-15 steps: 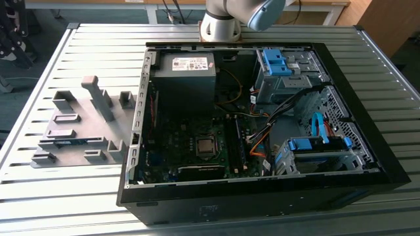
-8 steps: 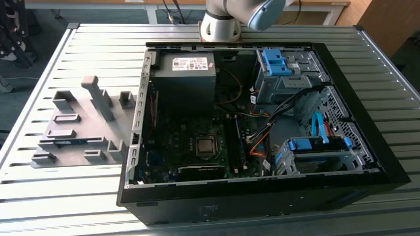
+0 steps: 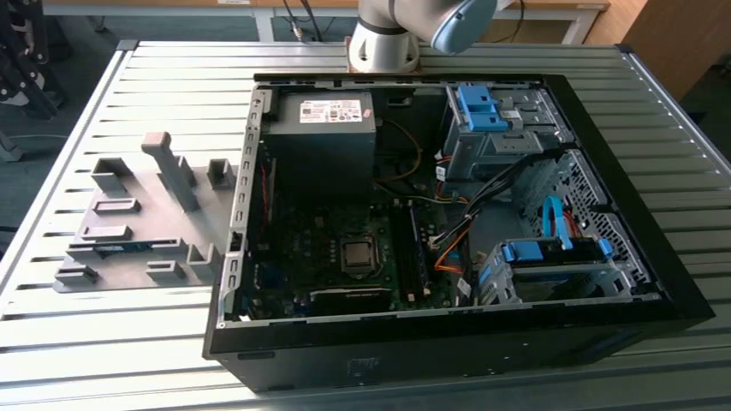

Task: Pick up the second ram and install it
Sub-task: 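Pick up the second ram and move it above second insertion slot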

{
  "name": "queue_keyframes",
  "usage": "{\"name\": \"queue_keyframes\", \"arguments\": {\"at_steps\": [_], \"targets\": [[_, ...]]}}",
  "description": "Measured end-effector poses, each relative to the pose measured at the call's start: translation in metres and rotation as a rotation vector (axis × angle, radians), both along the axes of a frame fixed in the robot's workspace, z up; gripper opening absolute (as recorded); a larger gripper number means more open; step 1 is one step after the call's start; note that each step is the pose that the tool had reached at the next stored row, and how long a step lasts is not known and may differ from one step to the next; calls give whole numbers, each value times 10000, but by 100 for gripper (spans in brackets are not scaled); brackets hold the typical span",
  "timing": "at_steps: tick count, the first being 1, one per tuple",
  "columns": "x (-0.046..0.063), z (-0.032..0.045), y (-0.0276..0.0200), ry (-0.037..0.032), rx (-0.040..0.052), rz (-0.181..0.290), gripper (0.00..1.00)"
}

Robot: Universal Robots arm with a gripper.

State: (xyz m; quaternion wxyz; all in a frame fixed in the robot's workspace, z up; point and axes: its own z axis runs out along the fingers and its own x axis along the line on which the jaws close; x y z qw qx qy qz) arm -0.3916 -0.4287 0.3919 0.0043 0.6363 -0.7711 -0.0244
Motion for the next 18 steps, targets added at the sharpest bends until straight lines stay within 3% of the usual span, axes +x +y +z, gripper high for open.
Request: {"name": "queue_keyframes", "arguments": {"at_steps": [5,6,8,9,14,16,18], "targets": [[0,0,0,0,0,52,11],[0,0,0,0,0,62,17],[0,0,0,0,0,83,17],[0,0,0,0,0,93,24],[0,0,0,0,0,146,22],[0,0,0,0,0,166,10],[0,0,0,0,0,186,11]]}}
